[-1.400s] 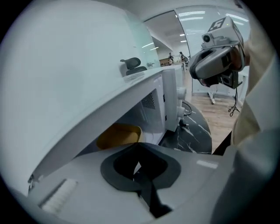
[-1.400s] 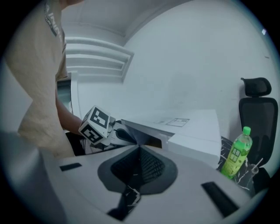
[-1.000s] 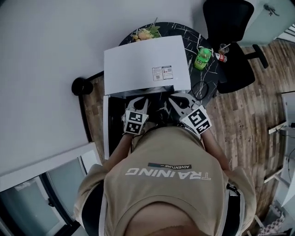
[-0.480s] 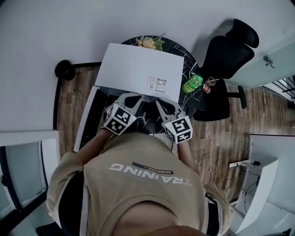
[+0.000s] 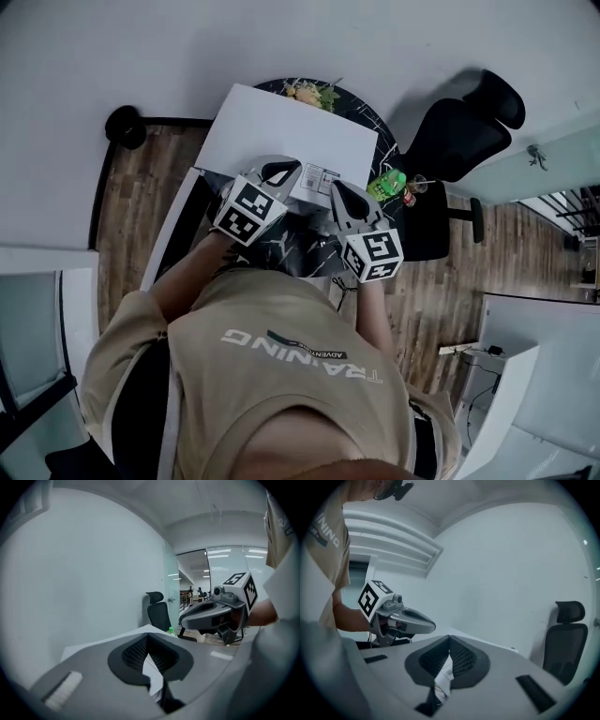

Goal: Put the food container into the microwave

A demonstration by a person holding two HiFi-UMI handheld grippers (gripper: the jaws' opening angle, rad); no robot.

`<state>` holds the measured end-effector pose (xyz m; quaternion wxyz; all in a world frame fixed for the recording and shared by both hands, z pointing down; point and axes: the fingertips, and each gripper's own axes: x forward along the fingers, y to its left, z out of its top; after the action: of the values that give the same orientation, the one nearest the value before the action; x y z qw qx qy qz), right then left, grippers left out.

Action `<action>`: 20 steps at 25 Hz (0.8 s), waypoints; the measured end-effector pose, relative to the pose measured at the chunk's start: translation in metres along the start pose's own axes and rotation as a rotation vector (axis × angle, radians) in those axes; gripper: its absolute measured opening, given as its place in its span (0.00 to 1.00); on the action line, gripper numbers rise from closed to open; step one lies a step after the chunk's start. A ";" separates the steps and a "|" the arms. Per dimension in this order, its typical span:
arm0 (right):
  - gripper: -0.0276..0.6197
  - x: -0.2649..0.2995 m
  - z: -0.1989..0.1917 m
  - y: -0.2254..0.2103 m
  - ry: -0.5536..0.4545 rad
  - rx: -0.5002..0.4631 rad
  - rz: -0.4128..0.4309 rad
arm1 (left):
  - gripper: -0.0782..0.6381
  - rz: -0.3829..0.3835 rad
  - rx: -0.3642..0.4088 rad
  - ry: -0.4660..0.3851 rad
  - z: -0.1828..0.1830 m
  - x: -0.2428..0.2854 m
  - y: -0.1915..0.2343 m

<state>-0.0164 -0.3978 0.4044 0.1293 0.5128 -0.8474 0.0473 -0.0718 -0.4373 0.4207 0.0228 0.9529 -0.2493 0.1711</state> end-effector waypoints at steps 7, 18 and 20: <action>0.06 -0.004 0.043 -0.030 -0.129 -0.064 -0.129 | 0.12 0.032 0.002 -0.135 0.055 -0.007 0.018; 0.06 0.005 0.116 -0.039 -0.235 -0.152 -0.168 | 0.12 0.118 0.169 -0.281 0.130 -0.020 0.022; 0.06 0.003 0.124 -0.042 -0.251 -0.146 -0.170 | 0.12 0.106 0.150 -0.306 0.138 -0.022 0.022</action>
<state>-0.0019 -0.4461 0.2834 0.0626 0.5738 -0.8116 -0.0900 -0.0572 -0.4639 0.2821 -0.0956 0.9524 -0.2862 0.0432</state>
